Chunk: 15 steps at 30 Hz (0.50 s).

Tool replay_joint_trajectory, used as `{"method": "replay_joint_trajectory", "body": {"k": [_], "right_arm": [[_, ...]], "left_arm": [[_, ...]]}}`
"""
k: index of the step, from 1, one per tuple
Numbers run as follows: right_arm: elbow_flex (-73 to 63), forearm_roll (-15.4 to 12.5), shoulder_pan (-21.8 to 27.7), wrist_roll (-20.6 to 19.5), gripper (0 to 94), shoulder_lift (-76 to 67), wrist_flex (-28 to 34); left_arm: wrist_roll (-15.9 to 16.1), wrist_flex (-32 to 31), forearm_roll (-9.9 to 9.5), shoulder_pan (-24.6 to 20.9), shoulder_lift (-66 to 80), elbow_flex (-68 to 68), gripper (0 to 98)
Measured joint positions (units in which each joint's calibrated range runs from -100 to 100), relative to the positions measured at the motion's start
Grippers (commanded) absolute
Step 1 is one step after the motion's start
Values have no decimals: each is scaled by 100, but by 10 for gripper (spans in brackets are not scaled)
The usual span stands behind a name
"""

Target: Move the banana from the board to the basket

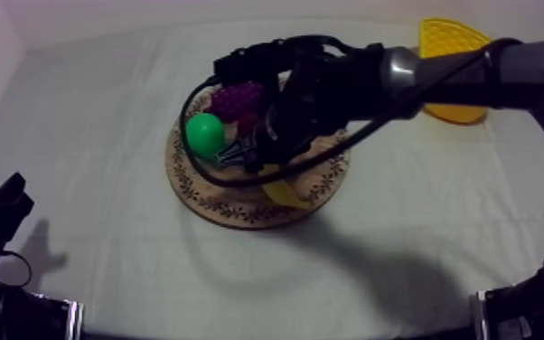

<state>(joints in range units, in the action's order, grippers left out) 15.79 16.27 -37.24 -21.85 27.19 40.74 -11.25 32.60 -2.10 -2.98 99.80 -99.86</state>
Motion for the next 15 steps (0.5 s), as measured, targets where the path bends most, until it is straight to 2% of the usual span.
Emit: {"method": "replay_joint_trajectory", "body": {"k": [9,15], "right_arm": [[-22,143,85,-224,385,337,92],[6,233,76,-332,335,435,16]], "left_arm": [[0,0,0,0,0,0,1],[0,0,0,0,0,0,1]]}}
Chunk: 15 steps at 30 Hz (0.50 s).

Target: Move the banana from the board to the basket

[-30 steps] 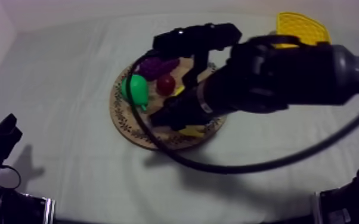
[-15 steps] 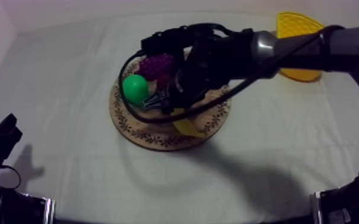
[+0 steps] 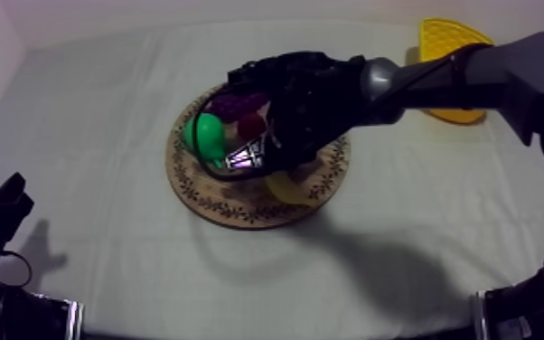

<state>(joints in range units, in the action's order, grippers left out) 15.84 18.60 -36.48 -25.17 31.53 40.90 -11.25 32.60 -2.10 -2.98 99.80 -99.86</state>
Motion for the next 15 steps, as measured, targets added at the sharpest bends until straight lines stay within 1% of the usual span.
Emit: {"method": "replay_joint_trajectory", "body": {"k": [3,6,10,15], "right_arm": [[37,116,14,-108,307,0,-77],[61,358,-28,-286,283,0,-35],[110,567,-77,-524,248,-63,76],[223,679,-77,-682,231,-215,143]], "left_arm": [[0,0,0,0,0,0,1],[0,0,0,0,0,0,1],[0,0,0,0,0,0,1],[0,0,0,0,0,0,1]]}}
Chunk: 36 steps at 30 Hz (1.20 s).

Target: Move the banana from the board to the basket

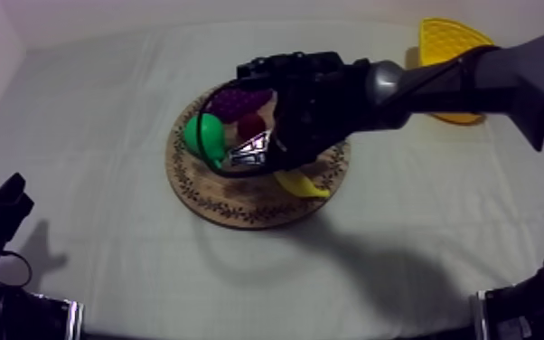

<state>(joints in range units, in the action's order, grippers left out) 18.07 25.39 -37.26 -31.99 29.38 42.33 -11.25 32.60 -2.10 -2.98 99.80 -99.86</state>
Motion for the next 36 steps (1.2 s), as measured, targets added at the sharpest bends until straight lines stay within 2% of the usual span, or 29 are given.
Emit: {"method": "replay_joint_trajectory", "body": {"k": [5,9,17,20,29,36], "right_arm": [[76,5,50,-29,227,-265,132],[-69,-77,210,111,223,-505,312],[-852,-597,911,792,210,-825,865],[-1190,-672,1233,1030,210,-900,1097],[-1864,-635,2249,1348,208,-966,1494],[-1941,-496,2929,1273,213,-800,1456]], "left_arm": [[0,0,0,0,0,0,1],[0,0,0,0,0,0,1],[0,0,0,0,0,0,1],[0,0,0,0,0,0,1],[0,0,0,0,0,0,1],[0,0,0,0,0,0,1]]}}
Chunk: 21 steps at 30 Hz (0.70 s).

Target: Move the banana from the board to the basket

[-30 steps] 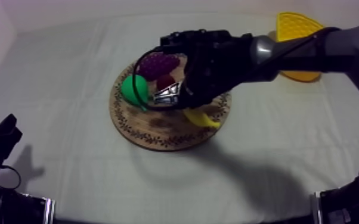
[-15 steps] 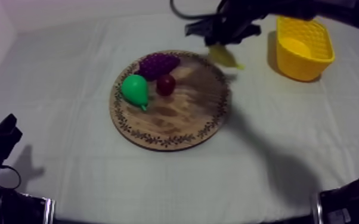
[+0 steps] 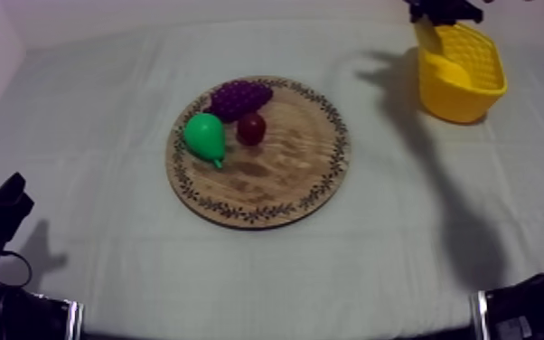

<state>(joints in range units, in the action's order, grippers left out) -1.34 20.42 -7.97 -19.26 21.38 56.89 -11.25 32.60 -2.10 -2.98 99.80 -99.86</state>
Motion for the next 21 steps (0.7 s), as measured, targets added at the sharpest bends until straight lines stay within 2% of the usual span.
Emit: {"method": "replay_joint_trajectory", "body": {"k": [10,17,21], "right_arm": [[-214,135,556,-57,221,525,-178],[-260,185,710,-60,229,893,-340],[-254,185,739,-90,276,1038,-440]], "left_arm": [[0,0,0,0,0,0,1],[0,0,0,0,0,0,1],[0,0,0,0,0,0,1]]}}
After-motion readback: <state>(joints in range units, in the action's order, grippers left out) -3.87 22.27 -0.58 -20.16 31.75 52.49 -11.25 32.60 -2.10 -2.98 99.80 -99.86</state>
